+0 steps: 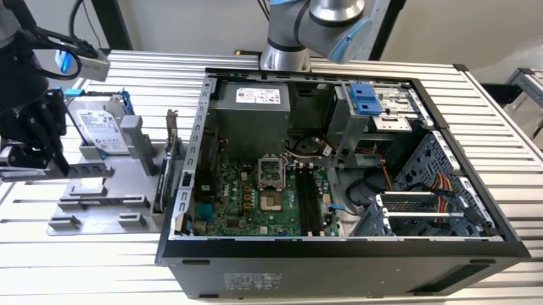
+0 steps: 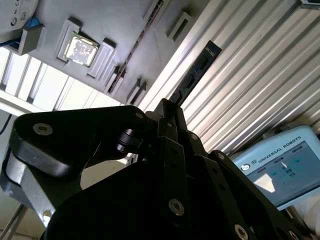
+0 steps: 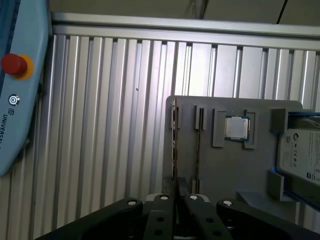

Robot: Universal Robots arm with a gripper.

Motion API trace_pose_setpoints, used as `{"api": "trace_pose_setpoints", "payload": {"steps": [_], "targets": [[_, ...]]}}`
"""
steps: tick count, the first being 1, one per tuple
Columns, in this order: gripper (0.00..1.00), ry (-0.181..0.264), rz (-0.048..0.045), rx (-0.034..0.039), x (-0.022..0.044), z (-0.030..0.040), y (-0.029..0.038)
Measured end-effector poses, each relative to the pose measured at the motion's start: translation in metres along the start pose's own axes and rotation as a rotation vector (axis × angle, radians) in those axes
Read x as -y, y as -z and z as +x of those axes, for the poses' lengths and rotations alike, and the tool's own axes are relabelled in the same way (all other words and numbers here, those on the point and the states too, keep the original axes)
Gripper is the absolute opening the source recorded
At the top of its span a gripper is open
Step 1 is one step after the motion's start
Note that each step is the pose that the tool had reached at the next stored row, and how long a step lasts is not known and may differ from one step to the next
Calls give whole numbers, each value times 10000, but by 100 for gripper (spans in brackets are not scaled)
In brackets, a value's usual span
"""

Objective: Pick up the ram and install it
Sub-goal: 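Pick up the ram and move it above insertion slot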

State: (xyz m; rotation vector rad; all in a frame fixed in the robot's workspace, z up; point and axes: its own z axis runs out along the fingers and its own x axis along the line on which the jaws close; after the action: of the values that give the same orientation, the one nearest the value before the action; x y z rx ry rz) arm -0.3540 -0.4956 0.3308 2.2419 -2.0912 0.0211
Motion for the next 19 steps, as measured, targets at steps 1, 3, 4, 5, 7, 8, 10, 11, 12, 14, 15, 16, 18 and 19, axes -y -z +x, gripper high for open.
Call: {"api": "trace_pose_setpoints", "payload": {"steps": [1, 3, 4, 5, 7, 8, 10, 11, 12, 14, 15, 16, 18, 19], "targets": [[0, 0, 0, 0, -1, 1, 7], [0, 0, 0, 0, -1, 1, 23], [0, 0, 0, 0, -2, 2, 31], [0, 0, 1, 1, -2, 2, 39], [0, 0, 1, 1, -3, 3, 54], [0, 0, 0, 0, -3, 4, 62], [0, 0, 0, 0, -4, 5, 76], [0, 0, 1, 1, -4, 5, 82], [0, 0, 1, 1, -4, 6, 89], [0, 0, 0, 0, -5, 6, 102], [0, 0, 1, 1, -5, 7, 106], [0, 0, 0, 0, -5, 7, 112], [0, 0, 1, 0, -6, 8, 123], [0, 0, 1, 1, -6, 8, 128]]}}
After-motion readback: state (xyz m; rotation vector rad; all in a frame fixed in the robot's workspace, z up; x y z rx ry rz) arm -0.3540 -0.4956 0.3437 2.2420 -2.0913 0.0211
